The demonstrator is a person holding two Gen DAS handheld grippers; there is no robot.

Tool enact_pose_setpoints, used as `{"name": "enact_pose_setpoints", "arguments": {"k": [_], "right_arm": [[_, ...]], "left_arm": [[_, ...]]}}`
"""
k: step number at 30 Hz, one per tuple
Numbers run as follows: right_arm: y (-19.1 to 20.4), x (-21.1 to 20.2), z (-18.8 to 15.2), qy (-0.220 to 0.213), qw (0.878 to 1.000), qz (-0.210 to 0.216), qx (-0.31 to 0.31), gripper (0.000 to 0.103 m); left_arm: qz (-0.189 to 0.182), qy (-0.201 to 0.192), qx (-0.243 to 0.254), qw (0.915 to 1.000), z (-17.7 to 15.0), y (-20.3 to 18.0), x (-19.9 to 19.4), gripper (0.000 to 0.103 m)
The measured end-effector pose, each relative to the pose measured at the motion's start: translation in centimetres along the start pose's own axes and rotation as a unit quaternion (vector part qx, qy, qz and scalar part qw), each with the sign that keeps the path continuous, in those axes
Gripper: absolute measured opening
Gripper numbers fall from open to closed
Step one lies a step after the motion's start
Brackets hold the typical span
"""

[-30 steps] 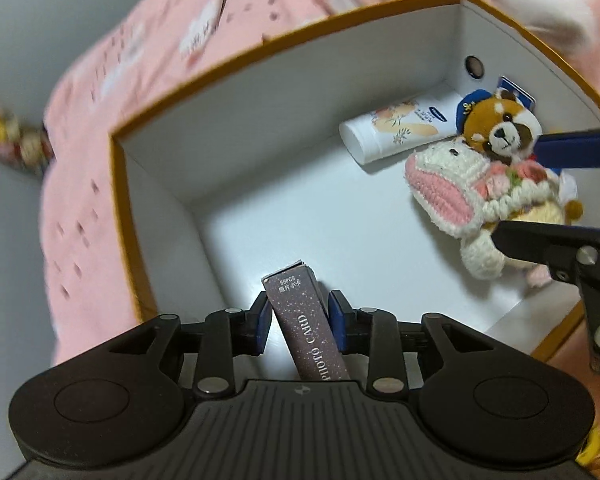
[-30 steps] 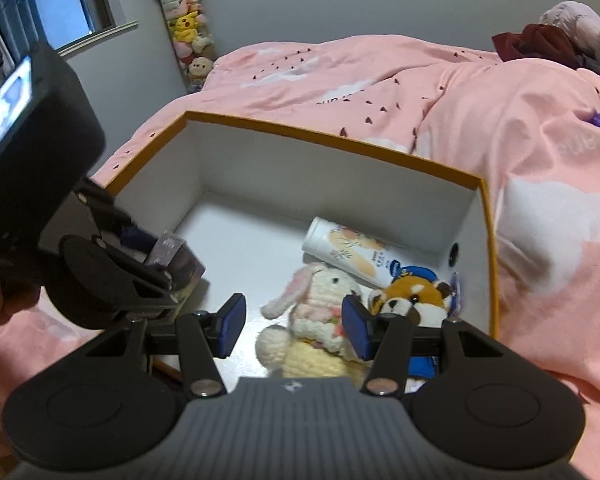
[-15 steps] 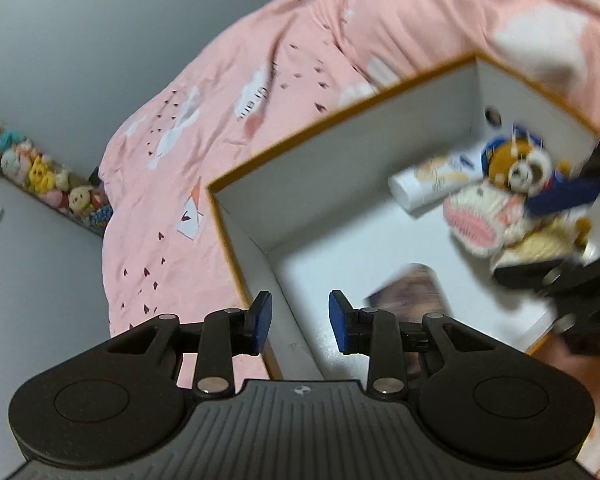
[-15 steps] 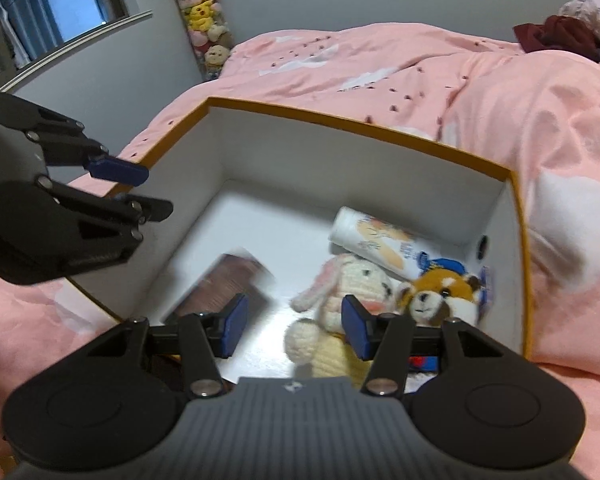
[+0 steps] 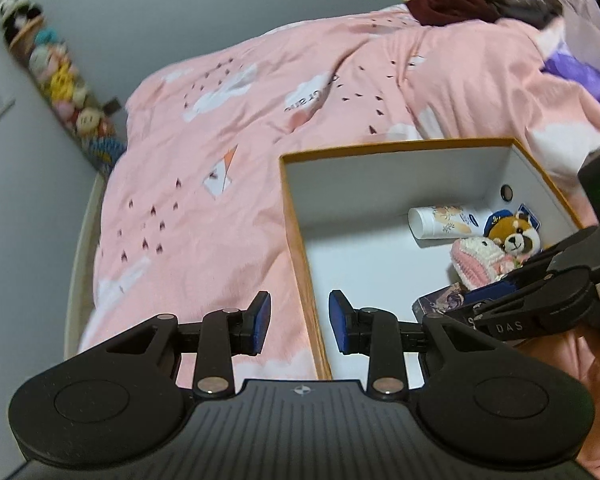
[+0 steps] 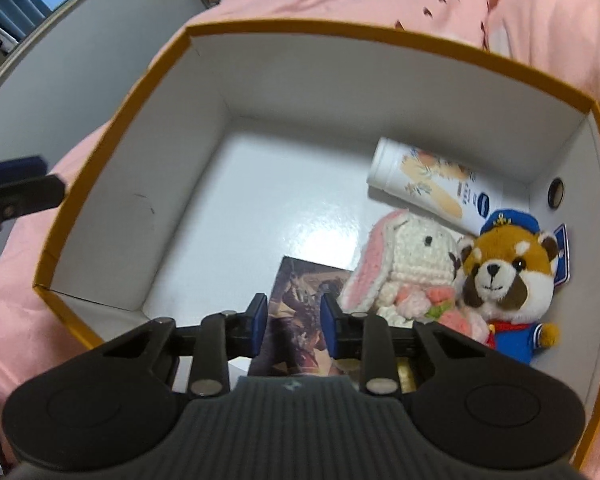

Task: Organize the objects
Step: 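Move both tools back to the items beside the box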

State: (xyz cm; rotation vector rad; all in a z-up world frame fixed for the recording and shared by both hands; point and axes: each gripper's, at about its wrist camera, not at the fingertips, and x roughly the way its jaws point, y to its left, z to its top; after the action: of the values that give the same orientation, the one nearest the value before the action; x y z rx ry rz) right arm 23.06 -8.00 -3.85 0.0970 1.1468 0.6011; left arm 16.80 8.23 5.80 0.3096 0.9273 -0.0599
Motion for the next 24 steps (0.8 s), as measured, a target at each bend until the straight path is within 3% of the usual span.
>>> {"name": "enact_pose_setpoints", "arguments": {"k": [6,16,21,23,24], "right_arm": [[0.8,-1.0,-0.7,-0.014,1.0,-0.004,-0.013,0.032],[4.5,-10.0,-5.5,-0.132,0.986,0.002,-0.102,0.048],[6.2,-11.7,-9.1,-0.14,0.982,0.003,-0.127,0.055],[6.6,-11.6,-10.6,-0.131,0.983,0.001,-0.13,0.057],[6.6,-11.1,-11.0,-0.124,0.984,0.004,-0.129,0.058]], "left_arm": [[-0.037,-0.01,-0.029,0.9988,-1.7,-0.5,-1.5,0.037],[-0.103,-0.013,-0.055,0.993,-5.4,-2.6,-5.2,0.037],[-0.082,0.016,-0.065,0.9943,-8.3,-3.1,-5.9,0.038],[-0.065,0.031,-0.065,0.9953,-9.7,-3.3,-6.3,0.041],[-0.062,0.035,-0.068,0.9951,-10.4,-3.4,-6.5,0.05]]}}
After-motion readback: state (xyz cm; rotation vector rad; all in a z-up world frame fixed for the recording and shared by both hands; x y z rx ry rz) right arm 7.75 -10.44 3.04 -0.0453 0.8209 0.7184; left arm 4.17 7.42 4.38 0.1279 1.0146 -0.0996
